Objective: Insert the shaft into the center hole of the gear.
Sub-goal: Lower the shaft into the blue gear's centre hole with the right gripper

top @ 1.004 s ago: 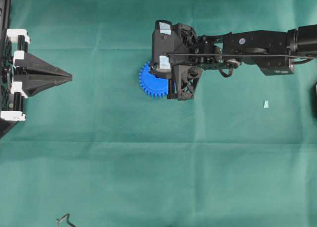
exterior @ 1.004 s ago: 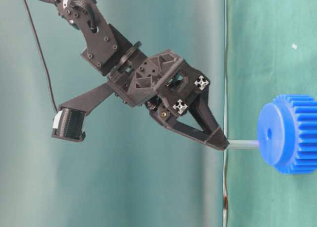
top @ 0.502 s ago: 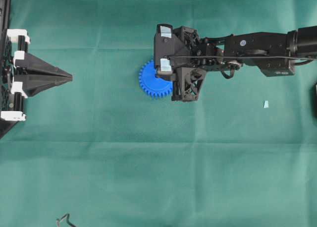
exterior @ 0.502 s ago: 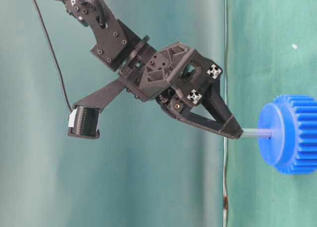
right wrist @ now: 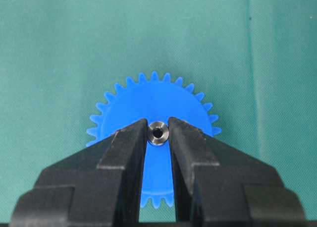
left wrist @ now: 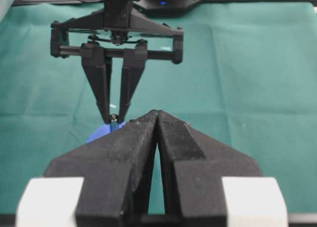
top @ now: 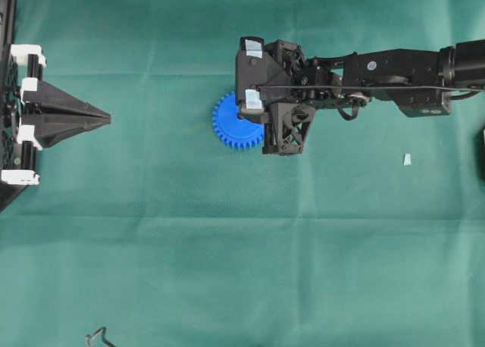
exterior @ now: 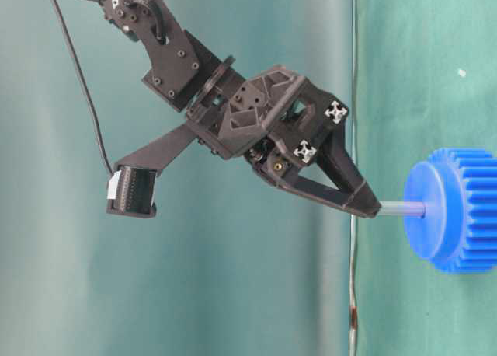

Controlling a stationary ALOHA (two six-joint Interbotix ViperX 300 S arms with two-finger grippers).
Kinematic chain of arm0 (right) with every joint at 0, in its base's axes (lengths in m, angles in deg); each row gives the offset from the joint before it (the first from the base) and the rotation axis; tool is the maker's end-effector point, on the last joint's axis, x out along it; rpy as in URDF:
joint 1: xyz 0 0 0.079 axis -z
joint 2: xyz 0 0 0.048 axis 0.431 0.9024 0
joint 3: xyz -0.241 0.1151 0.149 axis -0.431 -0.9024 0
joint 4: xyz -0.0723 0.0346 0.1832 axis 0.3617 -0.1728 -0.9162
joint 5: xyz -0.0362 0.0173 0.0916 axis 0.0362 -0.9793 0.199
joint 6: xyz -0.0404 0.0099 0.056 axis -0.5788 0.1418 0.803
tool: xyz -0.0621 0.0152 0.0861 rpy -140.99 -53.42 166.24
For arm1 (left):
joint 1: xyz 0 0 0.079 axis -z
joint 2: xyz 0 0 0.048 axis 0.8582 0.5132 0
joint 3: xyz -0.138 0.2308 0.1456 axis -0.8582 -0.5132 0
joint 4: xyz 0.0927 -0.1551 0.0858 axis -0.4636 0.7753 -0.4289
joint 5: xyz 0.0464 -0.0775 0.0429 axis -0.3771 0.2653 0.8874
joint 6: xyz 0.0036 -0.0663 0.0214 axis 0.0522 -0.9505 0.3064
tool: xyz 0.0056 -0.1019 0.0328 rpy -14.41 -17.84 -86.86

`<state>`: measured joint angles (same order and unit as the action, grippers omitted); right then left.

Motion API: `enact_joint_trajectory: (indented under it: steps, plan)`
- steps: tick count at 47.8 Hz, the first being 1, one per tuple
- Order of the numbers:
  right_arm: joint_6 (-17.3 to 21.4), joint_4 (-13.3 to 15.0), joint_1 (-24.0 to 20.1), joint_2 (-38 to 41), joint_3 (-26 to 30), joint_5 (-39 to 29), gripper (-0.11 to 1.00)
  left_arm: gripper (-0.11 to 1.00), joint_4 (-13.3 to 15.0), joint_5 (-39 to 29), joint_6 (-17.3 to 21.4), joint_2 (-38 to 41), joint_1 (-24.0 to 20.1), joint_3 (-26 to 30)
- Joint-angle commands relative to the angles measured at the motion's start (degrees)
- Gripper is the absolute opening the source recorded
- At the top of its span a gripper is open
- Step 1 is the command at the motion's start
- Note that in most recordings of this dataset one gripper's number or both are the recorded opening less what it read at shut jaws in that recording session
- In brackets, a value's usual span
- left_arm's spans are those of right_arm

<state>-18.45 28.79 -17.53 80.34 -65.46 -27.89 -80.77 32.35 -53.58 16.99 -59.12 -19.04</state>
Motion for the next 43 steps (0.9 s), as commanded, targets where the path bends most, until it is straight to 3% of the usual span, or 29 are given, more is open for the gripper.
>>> enact_joint_trajectory:
  steps: [1,43]
  plan:
    - [0.1,0.1,0.1,-0.4,0.5,0.5,0.17,0.0,-0.1,0.3,0.0,0.2,0.2,1.6]
    - [0.3,-0.1,0.0,3.7,0.6,4.0,0.17,0.0,-0.1,0.3,0.1,0.2,0.2,1.6]
